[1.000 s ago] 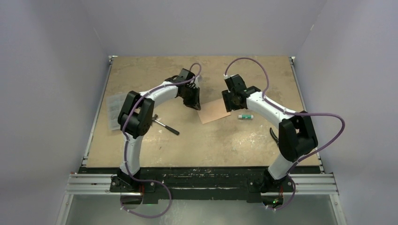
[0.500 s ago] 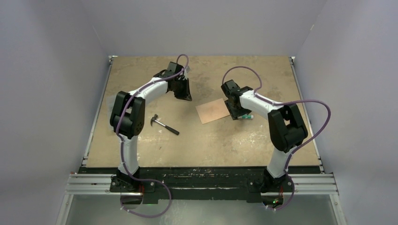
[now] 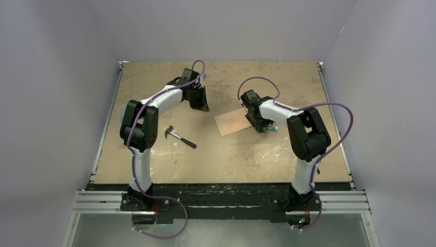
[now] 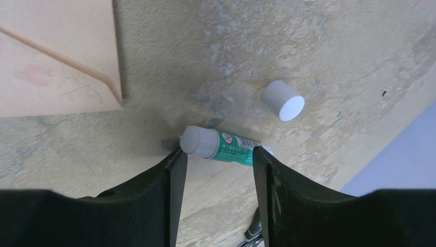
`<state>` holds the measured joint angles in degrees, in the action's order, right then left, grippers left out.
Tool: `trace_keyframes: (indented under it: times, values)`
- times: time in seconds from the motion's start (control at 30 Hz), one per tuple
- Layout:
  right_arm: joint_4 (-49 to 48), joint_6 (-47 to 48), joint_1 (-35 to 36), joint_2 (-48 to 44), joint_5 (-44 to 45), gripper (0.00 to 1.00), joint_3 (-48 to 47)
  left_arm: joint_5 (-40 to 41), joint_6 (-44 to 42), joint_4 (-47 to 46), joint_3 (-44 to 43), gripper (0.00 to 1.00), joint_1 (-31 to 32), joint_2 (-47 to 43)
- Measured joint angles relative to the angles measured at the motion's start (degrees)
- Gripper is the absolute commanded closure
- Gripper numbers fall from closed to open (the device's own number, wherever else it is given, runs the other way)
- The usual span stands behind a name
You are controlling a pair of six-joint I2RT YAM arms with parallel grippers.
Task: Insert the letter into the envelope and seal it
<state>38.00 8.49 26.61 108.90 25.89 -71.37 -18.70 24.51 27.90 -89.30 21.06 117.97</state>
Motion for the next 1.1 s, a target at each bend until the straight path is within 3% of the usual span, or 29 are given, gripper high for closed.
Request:
trace_keyframes:
  times: [0.27, 0.73, 1.1]
  values:
    - [-0.55, 3.63, -3.08, 0.61, -3.89, 0.55, -0.94, -0.44, 0.0, -0.02, 0.07, 0.99, -0.48, 0.0]
    - [-0.44, 2.67, -7.56, -0.55, -20.74, 0.48, -1.53, -1.25, 0.22, -0.07, 0.11, 0.99, -0.55, 0.0]
    - [1.33, -0.57, -8.04, -3.3, -22.45, 0.49, 2.32, -2.71, 1.44, -0.48, 0.15, 1.0, -0.68, 0.0]
